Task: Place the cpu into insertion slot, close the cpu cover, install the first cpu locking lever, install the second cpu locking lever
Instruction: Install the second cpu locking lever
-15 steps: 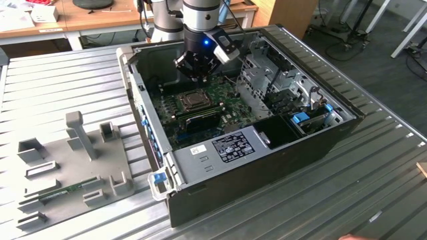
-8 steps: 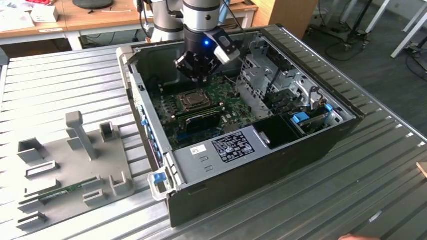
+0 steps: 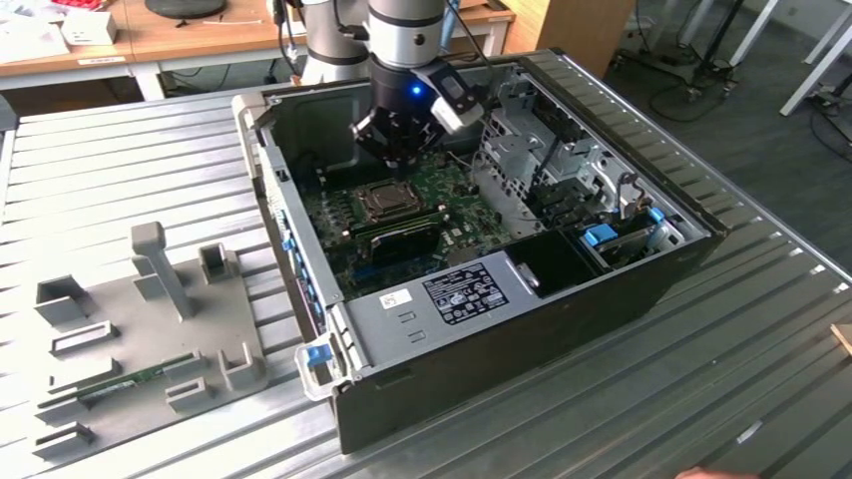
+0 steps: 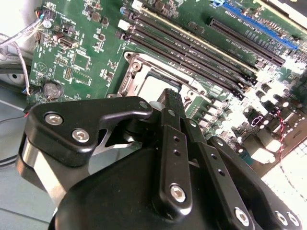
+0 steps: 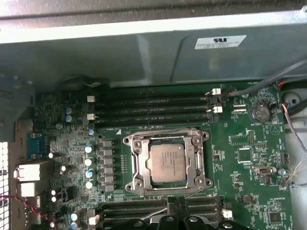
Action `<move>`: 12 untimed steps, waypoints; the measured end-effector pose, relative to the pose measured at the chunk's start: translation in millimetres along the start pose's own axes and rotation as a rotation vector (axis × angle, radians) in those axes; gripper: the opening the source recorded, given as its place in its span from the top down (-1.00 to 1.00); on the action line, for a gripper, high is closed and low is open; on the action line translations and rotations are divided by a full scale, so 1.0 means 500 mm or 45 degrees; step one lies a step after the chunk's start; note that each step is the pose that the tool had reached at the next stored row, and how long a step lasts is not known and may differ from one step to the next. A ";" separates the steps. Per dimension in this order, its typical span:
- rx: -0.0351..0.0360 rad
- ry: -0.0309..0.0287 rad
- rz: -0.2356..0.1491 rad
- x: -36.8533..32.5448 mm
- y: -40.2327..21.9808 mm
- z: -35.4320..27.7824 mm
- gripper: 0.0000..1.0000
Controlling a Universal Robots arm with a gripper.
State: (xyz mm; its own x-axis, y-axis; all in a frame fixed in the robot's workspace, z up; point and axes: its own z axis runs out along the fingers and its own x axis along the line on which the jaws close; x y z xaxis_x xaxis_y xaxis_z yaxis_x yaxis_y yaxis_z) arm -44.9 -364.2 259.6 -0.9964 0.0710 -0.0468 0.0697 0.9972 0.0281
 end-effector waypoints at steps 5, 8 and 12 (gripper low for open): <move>0.0001 0.0001 0.000 0.000 -0.005 0.000 0.80; 0.0001 0.0000 0.000 0.000 -0.006 0.000 0.80; 0.0010 0.0000 0.000 0.001 -0.007 0.000 0.80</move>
State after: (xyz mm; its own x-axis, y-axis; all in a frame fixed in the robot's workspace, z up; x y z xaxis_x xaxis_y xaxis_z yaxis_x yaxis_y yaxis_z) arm -45.8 -367.8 259.6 -0.9964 0.0710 -0.0468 0.0698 0.9972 0.0274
